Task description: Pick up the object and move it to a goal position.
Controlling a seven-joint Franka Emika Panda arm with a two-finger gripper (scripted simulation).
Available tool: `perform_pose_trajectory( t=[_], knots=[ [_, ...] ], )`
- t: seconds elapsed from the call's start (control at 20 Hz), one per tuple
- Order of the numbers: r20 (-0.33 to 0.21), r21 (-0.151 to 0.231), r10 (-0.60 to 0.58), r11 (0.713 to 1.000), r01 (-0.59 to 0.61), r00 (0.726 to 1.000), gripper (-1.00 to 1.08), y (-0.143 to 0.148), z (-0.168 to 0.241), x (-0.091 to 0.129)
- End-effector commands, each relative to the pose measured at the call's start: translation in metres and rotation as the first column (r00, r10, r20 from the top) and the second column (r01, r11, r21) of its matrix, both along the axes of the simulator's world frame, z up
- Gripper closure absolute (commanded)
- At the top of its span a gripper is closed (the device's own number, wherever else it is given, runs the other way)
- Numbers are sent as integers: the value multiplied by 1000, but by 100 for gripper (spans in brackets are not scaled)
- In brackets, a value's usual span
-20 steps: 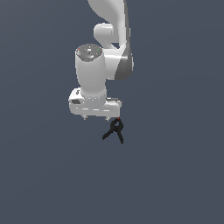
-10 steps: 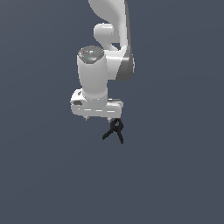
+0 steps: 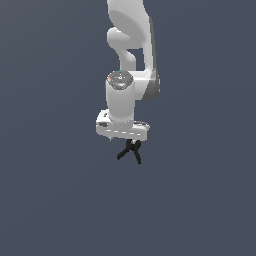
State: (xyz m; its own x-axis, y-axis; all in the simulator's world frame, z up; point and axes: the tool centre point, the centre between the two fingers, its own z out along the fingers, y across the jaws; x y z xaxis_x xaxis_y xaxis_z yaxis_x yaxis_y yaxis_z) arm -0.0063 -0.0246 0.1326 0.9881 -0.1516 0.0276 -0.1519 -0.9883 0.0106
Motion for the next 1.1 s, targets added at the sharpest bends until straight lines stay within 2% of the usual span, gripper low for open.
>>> perform_pose_trajectory(
  t=[0.0, 0.45, 1.05],
  knots=[
    [-7, 6, -30, 1000, 30, 1000, -92, 14, -19, -7],
    [-24, 14, -100, 995, 101, 995, -92, 44, -59, -28],
    [-26, 14, -105, 994, 106, 994, -92, 47, -79, -30]
  ],
)
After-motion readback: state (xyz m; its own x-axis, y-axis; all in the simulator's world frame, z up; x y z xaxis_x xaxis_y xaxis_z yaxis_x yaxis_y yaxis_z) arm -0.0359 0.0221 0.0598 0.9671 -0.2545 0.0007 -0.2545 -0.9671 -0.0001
